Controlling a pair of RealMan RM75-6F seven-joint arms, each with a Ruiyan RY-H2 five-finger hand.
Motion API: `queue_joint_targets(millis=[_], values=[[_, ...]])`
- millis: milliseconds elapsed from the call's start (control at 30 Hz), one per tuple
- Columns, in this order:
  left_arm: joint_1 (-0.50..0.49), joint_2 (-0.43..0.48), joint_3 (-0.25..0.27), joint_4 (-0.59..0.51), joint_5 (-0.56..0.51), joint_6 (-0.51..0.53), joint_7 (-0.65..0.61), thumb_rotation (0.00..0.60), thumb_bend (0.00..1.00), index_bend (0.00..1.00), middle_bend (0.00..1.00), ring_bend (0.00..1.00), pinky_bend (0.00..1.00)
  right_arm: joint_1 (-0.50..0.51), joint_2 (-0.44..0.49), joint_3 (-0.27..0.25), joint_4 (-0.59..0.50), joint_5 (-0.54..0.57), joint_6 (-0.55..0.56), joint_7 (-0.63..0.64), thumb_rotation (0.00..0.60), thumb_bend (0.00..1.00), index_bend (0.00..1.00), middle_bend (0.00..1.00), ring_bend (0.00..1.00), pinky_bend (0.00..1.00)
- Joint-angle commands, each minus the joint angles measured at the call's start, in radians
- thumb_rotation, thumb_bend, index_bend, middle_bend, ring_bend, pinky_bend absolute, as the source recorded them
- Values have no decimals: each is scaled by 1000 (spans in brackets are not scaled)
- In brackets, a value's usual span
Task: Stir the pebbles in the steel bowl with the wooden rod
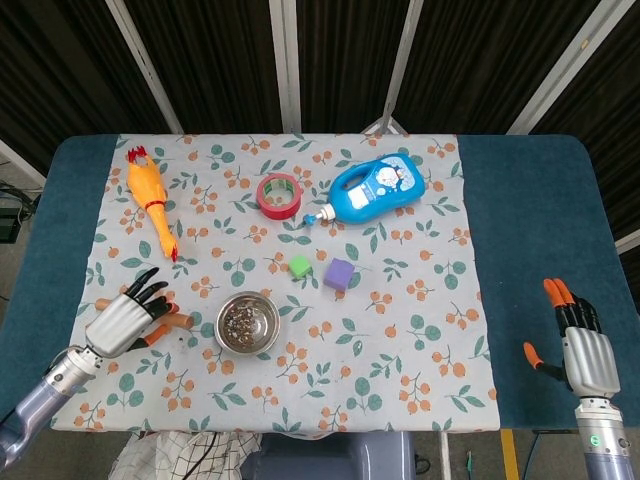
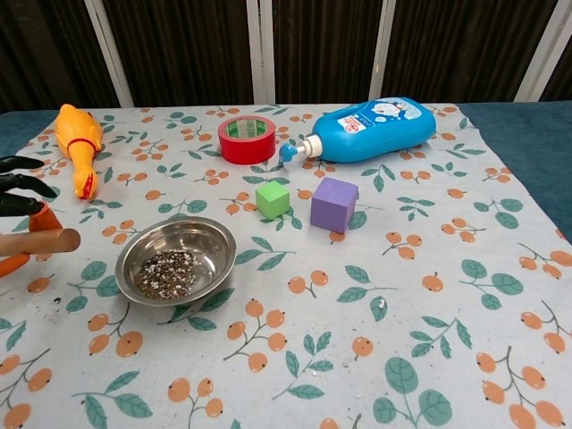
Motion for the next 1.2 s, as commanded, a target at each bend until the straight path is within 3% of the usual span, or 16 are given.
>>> queue_joint_targets(millis=[33,333,500,567,667,733,833,967,1200], values=[[5,12,-14,-31,-15,11,-16,600,543,372,436,189,0,0,0,0,1,0,0,0,600,352,0,0,0,0],[14,69,-45,-163,-49,25,-31,600,481,337,403,184,0,0,0,0,-1,1,-1,0,600,352,0,0,0,0],[29,119,-68,-283,-69,51,7,600,396,329,371,164,0,-1,1,0,-1,0,0,0,600,352,0,0,0,0],[46,146,-86,-359,-93,66,27,600,381,327,366,162,0,-1,1,0,3,-5,5,-3,600,352,0,0,0,0],[89,216,-110,-559,-149,81,62,600,375,305,317,116,0,0,-7,1,30,-23,28,-41,600,352,0,0,0,0],[127,277,-119,-715,-202,79,82,600,362,270,249,65,0,-3,-19,4,46,-38,53,-60,600,352,0,0,0,0],[172,344,-120,-836,-246,88,144,600,308,184,96,4,0,-5,-31,6,61,-51,77,-70,600,352,0,0,0,0],[215,395,-106,-902,-279,83,239,600,240,22,1,0,0,-6,-39,5,71,-57,84,-77,600,352,0,0,0,0],[230,437,-100,-969,-319,6,334,600,219,0,0,0,0,-8,-37,11,60,-50,88,-77,600,351,0,0,0,0]])
